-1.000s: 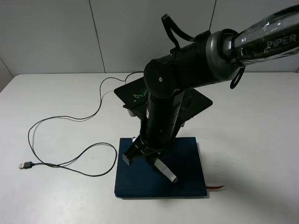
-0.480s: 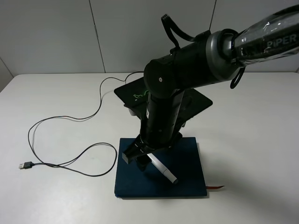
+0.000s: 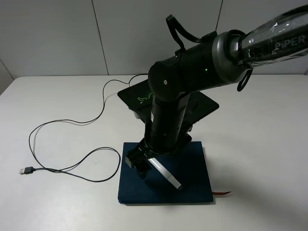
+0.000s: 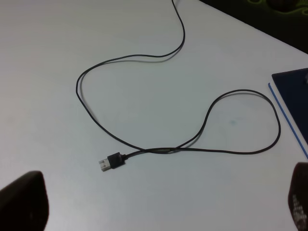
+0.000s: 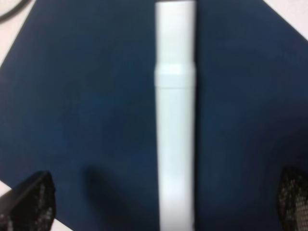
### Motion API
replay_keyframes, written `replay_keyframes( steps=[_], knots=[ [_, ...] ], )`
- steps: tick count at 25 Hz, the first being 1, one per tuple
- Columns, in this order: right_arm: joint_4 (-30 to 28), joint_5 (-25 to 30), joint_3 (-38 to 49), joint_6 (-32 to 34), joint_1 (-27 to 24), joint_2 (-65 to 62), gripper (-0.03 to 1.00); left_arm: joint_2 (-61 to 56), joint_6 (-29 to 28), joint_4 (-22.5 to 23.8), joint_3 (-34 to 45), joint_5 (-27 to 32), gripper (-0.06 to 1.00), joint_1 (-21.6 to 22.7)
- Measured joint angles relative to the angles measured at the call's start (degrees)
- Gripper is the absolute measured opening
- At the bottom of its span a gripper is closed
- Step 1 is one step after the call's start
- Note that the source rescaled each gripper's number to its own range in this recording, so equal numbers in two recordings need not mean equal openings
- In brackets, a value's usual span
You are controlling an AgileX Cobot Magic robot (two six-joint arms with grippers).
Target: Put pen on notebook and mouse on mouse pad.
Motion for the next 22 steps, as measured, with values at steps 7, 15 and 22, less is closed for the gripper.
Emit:
replay_keyframes(
  steps=[7, 15, 22],
  knots=[
    [0.0, 0.5, 0.0, 0.0, 0.0, -0.3, 1.00, 0.0, 0.0, 0.0, 0.0, 0.0, 1.00, 0.0],
    [-0.3, 0.4, -0.1, 0.0, 0.0, -3.2, 1.00, 0.0, 0.0, 0.0, 0.0, 0.0, 1.00, 0.0],
    [-0.4, 1.2, -0.3, -4.0, 0.0, -4.6, 1.00, 0.0, 0.0, 0.0, 0.0, 0.0, 1.00, 0.0]
  ],
)
